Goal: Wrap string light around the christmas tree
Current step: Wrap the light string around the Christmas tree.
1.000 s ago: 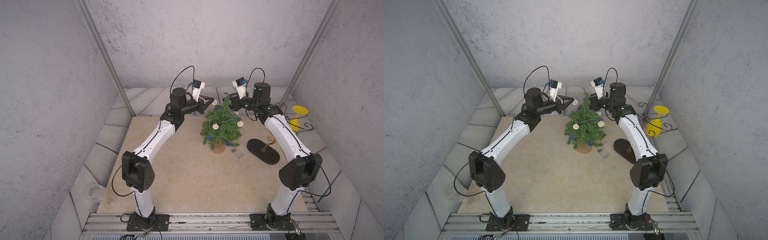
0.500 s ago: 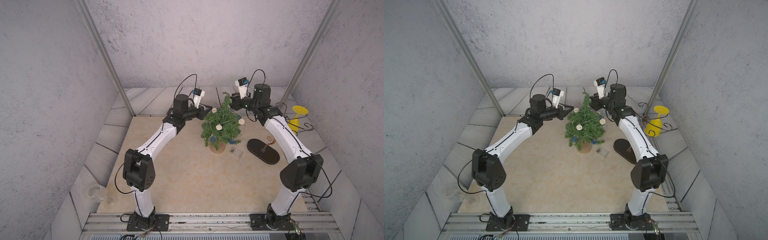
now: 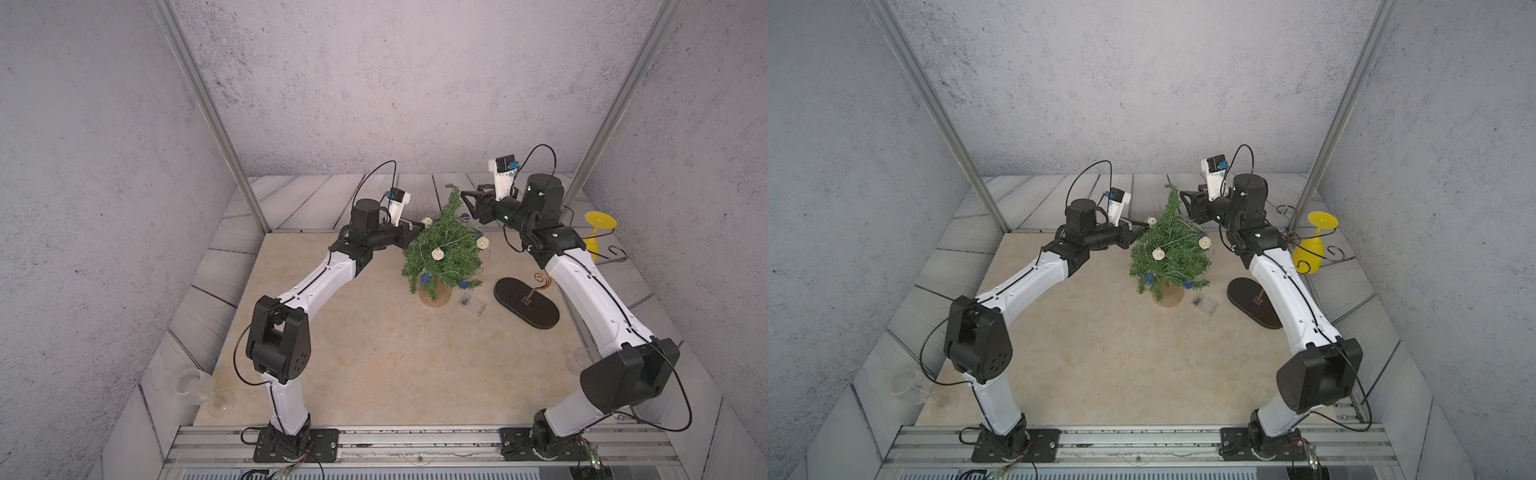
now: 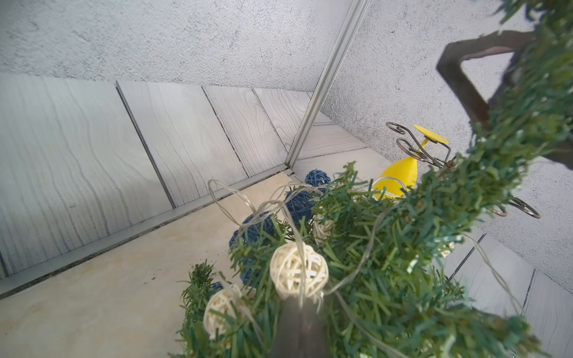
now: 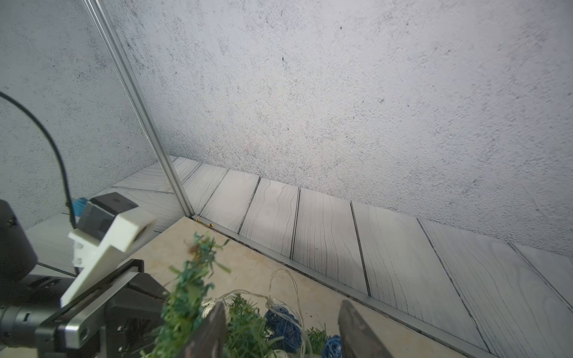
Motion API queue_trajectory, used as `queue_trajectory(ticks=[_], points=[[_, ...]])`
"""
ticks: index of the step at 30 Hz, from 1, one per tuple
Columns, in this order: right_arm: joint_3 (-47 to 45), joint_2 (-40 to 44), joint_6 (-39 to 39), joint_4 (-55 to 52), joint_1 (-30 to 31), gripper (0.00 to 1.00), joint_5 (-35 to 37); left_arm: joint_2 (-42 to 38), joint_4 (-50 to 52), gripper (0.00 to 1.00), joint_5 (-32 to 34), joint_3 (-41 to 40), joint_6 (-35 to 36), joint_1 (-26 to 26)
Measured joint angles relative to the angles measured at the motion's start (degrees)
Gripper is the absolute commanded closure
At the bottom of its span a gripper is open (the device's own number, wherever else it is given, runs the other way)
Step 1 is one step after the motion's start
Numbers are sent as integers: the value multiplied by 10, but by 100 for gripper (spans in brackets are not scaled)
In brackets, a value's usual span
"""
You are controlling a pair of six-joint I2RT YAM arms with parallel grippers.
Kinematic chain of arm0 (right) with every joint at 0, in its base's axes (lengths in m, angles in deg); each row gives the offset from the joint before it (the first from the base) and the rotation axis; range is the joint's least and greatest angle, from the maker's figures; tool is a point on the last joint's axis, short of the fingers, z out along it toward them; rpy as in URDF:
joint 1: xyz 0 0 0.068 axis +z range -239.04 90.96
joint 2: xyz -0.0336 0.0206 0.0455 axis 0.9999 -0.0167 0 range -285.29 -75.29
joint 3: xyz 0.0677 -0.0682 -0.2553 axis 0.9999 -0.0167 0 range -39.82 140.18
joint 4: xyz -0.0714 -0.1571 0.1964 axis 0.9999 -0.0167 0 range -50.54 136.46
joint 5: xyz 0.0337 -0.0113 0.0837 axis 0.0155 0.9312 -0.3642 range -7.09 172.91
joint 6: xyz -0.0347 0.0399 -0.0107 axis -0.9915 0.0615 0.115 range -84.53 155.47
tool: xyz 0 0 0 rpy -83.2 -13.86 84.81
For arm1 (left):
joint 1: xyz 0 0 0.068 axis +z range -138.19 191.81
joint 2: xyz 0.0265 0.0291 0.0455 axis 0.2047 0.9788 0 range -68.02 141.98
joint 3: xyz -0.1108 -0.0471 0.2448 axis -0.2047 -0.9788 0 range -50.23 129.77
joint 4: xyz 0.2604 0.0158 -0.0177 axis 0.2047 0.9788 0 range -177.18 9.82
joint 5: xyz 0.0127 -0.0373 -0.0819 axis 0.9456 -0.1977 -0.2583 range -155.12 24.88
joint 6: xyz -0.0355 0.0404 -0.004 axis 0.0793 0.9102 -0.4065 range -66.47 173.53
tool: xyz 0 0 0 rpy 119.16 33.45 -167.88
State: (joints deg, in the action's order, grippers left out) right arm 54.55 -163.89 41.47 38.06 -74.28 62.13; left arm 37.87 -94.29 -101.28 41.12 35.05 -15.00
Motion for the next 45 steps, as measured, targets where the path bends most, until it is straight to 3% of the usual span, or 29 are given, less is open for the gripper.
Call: queue_trajectory(ticks=[5,11,18,22,28,30,31,36,45], points=[[-42,53,13,-5,0,41,0,-9,0,94,7,-6,0,0],[-101,114,24,-40,0,40,0,-14,-5,81,10,-9,-6,0],[-131,142,26,-89,0,39,-8,-17,-14,79,22,-20,-11,0],[-135,142,25,-101,0,38,-16,-19,-17,56,28,-22,-10,0],[-146,143,24,-108,0,38,-17,-62,-18,48,56,-68,-14,0],[-148,144,24,-109,0,38,-18,-79,-19,40,69,-76,-13,0],[-149,146,24,-109,0,36,-18,-88,-19,36,75,-79,-12,0],[-158,168,36,-109,0,0,-15,-144,-22,14,105,-121,-11,1],[-167,209,70,-100,0,1,-14,-300,22,6,180,-213,-9,11]])
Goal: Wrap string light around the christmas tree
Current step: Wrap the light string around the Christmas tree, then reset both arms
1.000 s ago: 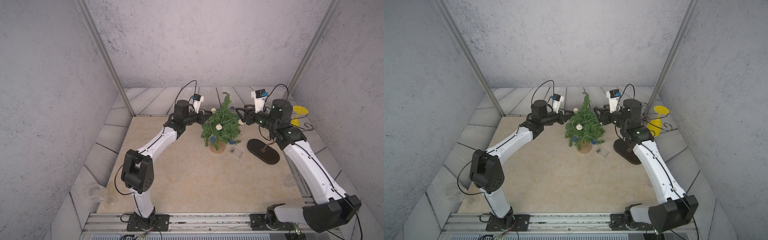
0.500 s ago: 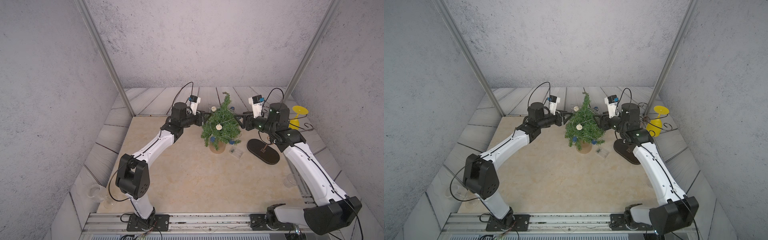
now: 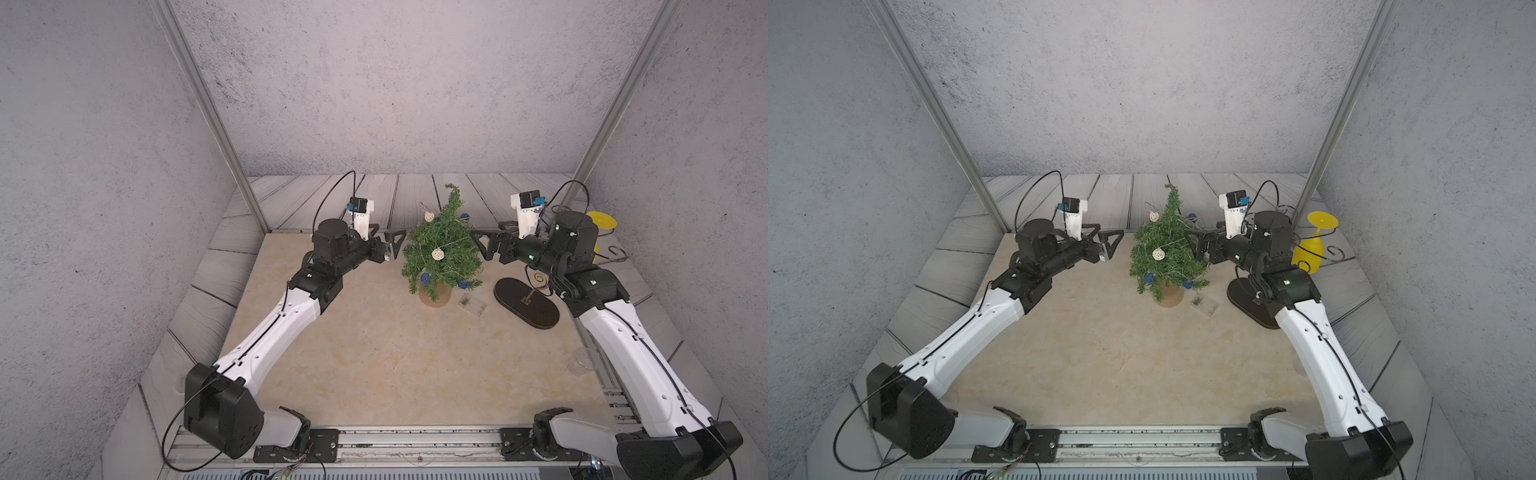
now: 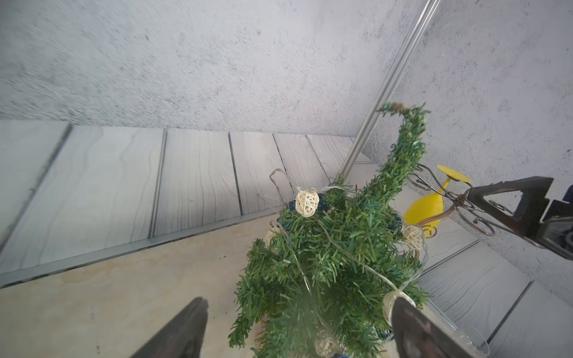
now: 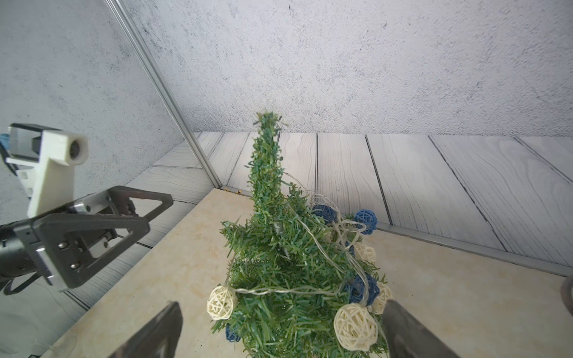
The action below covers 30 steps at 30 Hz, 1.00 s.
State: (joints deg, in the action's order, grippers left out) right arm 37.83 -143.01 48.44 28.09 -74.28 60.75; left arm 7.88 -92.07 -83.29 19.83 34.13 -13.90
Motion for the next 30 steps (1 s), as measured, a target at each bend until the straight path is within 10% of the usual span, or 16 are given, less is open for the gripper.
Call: queue_trajectory(ticks=[12,20,30], points=[[-188,146,23,-63,0,1,101,-255,82,2,231,-217,43,39],[-319,165,25,4,-2,1,235,-226,30,3,399,-369,79,83],[-476,149,-38,228,-78,1,334,-121,-182,3,446,-455,174,135]])
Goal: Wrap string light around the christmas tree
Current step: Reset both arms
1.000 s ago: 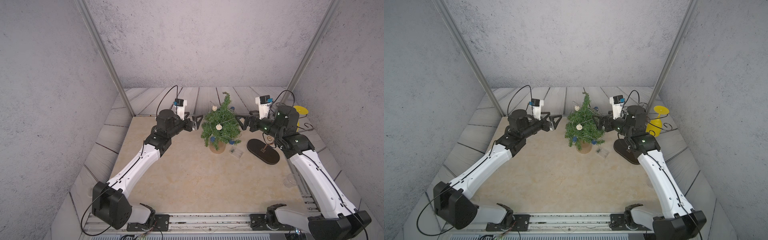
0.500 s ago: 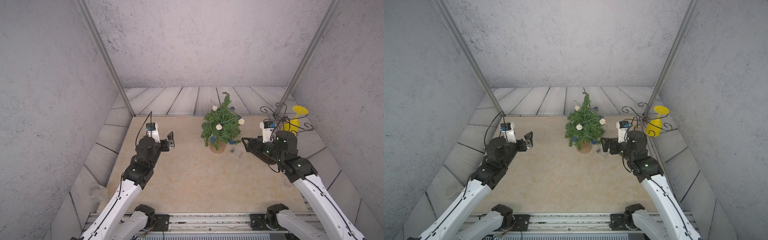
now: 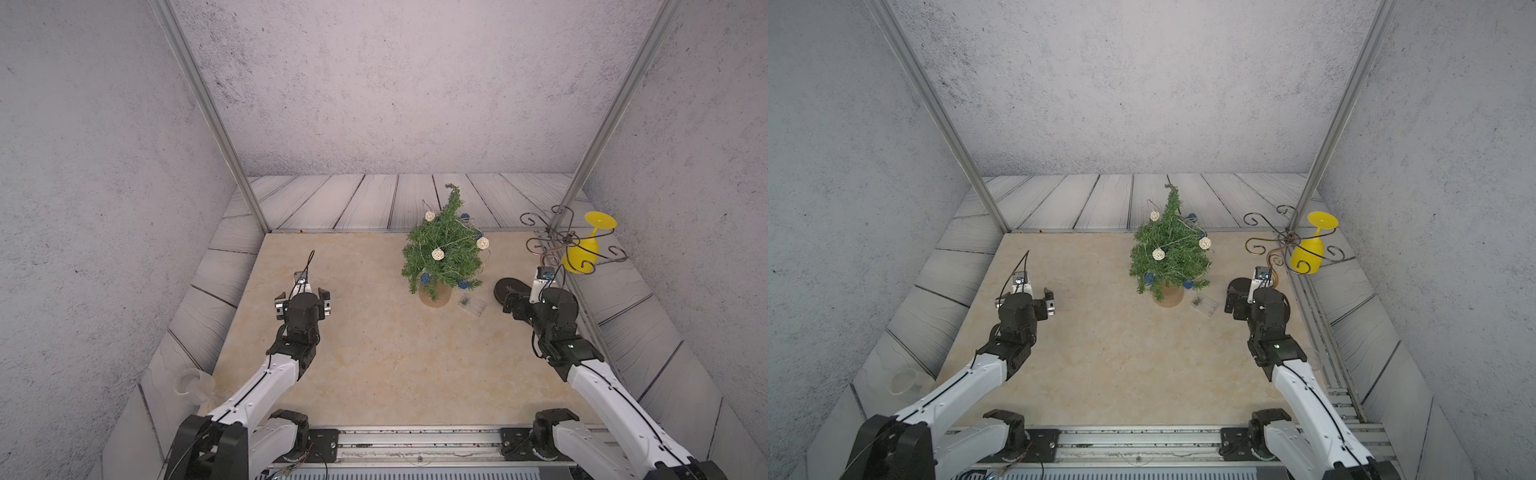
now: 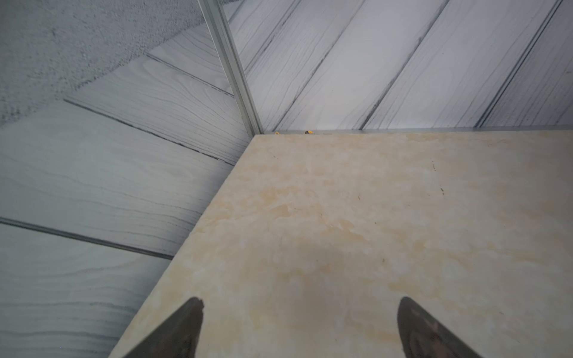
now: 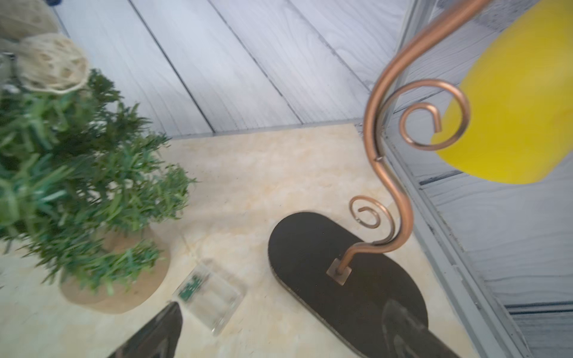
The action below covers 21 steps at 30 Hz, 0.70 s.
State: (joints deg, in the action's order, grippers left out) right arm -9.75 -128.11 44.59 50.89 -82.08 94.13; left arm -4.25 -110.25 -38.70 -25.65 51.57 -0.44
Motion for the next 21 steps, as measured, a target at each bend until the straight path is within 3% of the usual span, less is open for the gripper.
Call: queue_trajectory(ticks=[8,21], points=[[-89,-172,-50,260,-28,1,28,136,-123,3,-48,-12,16,65],[-100,-357,-57,483,-43,1,3,245,-196,3,-117,-3,-3,101]])
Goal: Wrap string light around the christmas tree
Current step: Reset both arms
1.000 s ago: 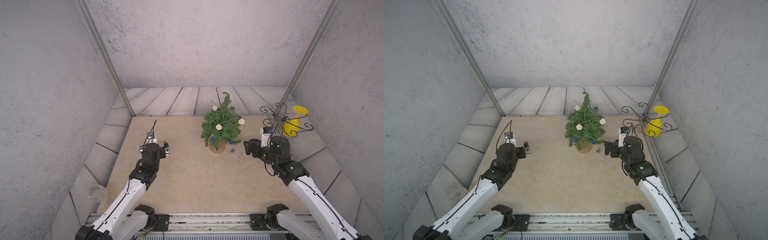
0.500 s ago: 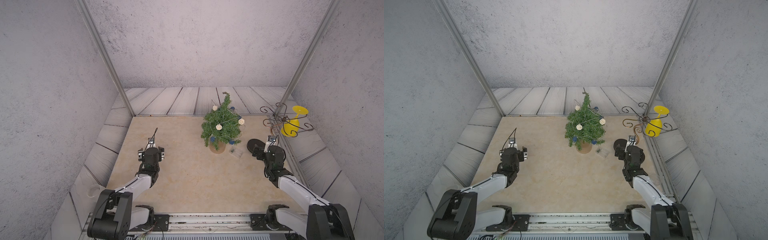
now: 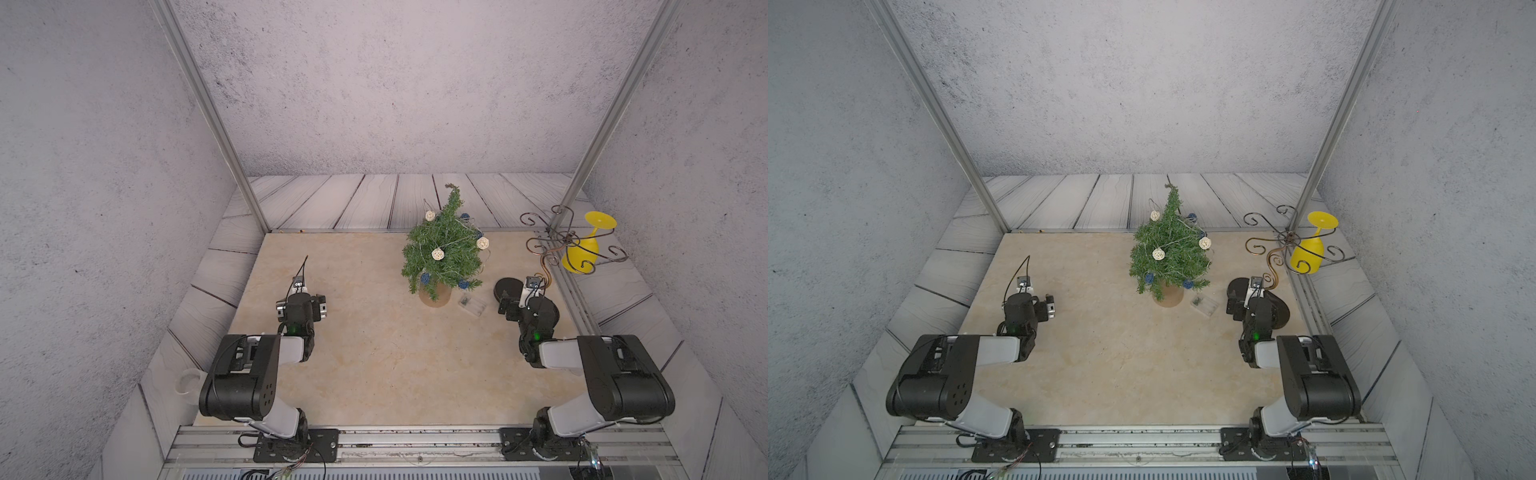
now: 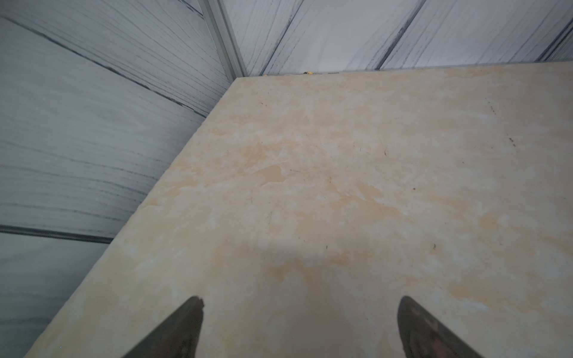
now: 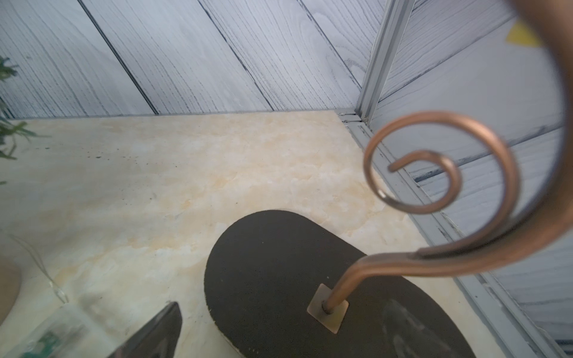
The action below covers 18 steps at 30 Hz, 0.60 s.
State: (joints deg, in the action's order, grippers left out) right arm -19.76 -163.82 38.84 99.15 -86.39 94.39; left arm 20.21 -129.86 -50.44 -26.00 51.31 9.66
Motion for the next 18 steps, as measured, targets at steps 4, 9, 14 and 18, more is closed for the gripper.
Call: queue_trajectory(ticks=[4,9,14,18], points=[[17,-3,2,-19,0,1,9,0,0,3,-17,9,-4,6],[28,-3,7,-16,0,1,23,0,5,3,-66,16,-2,14],[28,-3,7,-16,0,1,25,0,9,3,-96,18,4,18],[30,-3,3,-22,0,1,10,0,9,3,-105,19,7,18]])
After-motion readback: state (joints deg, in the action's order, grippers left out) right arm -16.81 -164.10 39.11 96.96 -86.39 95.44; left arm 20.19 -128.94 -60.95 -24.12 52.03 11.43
